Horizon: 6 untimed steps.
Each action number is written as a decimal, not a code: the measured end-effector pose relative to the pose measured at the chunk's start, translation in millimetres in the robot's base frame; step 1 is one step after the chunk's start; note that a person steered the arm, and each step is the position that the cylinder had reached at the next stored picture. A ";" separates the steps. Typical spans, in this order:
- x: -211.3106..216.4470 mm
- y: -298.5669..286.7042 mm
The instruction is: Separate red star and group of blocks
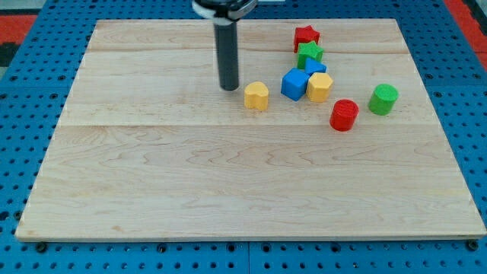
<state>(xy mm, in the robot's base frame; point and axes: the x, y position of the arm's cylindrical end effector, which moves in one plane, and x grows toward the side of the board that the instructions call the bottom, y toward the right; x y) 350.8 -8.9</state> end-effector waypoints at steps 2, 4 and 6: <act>7.5 38.2; -52.0 44.6; -124.0 88.1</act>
